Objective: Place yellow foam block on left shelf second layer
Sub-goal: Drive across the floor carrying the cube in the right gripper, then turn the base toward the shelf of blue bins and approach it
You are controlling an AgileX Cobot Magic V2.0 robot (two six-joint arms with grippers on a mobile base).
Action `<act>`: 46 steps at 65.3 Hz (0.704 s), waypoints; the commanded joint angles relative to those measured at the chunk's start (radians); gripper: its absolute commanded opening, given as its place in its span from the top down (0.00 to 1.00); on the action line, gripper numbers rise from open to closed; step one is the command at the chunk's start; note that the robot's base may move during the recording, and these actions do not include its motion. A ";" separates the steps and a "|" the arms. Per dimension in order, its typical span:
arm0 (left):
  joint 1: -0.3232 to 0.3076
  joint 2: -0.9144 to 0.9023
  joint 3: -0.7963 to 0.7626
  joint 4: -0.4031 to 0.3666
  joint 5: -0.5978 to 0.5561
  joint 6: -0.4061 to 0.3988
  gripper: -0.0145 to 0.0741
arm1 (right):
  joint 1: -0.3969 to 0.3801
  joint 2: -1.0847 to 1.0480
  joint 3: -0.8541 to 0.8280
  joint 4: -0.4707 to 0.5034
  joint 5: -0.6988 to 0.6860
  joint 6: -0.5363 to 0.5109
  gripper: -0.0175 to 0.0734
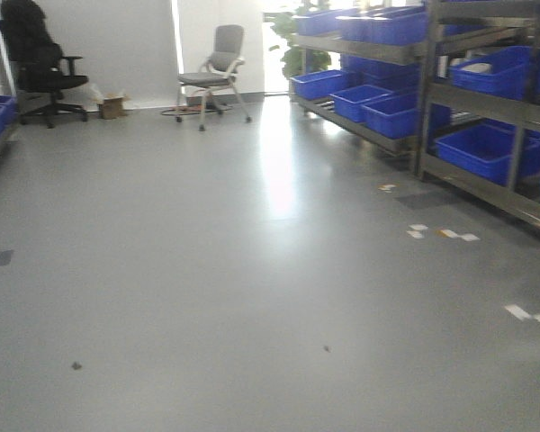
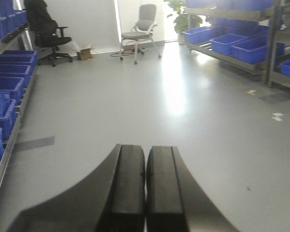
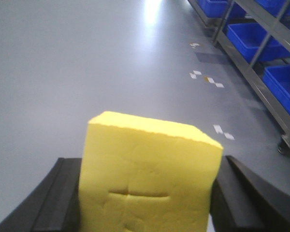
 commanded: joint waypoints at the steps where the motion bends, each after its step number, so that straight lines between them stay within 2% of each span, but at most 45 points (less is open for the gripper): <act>1: -0.006 -0.011 0.026 -0.003 -0.088 -0.004 0.68 | 0.001 0.019 -0.028 -0.019 -0.081 -0.008 0.45; 46: -0.006 -0.011 0.026 -0.003 -0.088 -0.004 0.68 | 0.001 0.019 -0.028 -0.019 -0.078 -0.008 0.45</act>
